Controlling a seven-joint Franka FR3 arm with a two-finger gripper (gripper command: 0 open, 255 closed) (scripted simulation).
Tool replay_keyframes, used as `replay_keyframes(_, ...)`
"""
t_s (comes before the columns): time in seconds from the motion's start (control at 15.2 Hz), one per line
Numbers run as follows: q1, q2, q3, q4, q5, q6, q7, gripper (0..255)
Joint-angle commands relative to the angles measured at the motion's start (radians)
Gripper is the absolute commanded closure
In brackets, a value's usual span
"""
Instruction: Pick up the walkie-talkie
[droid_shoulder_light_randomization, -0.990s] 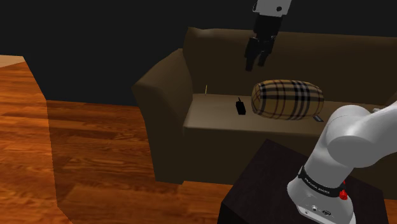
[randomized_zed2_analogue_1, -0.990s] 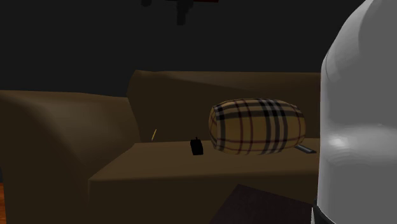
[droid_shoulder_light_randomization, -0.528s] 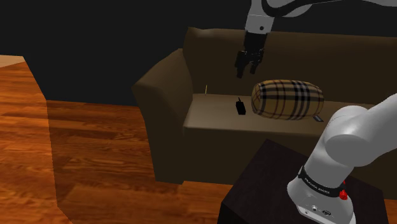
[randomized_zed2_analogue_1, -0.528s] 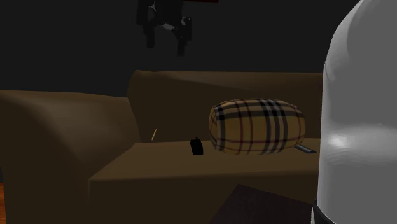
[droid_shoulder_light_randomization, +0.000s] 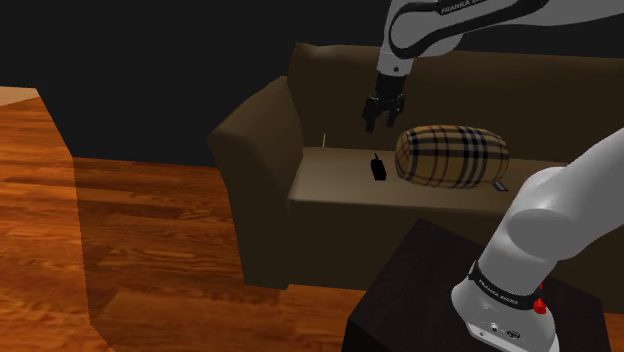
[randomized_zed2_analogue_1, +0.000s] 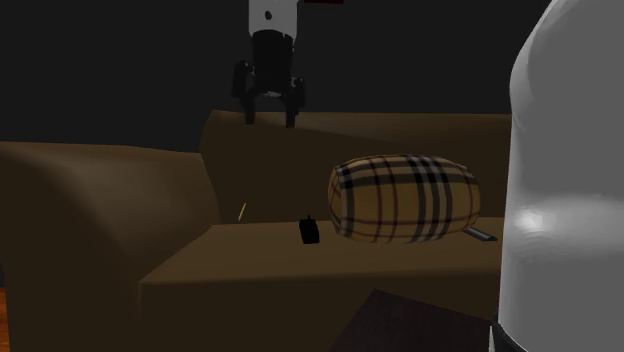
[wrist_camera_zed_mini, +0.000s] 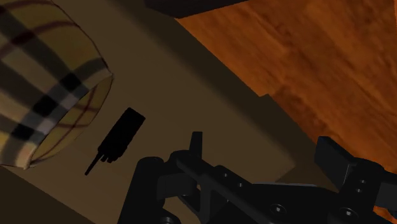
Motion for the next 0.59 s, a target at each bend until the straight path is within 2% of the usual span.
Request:
replay_keyframes(0.0,-0.013,0.070,-0.024,0.017,-0.001,0.051,-0.011,0)
replay_keyframes(0.53,-0.060,0.322,-0.108,0.107,0.029,0.199,-0.060,0)
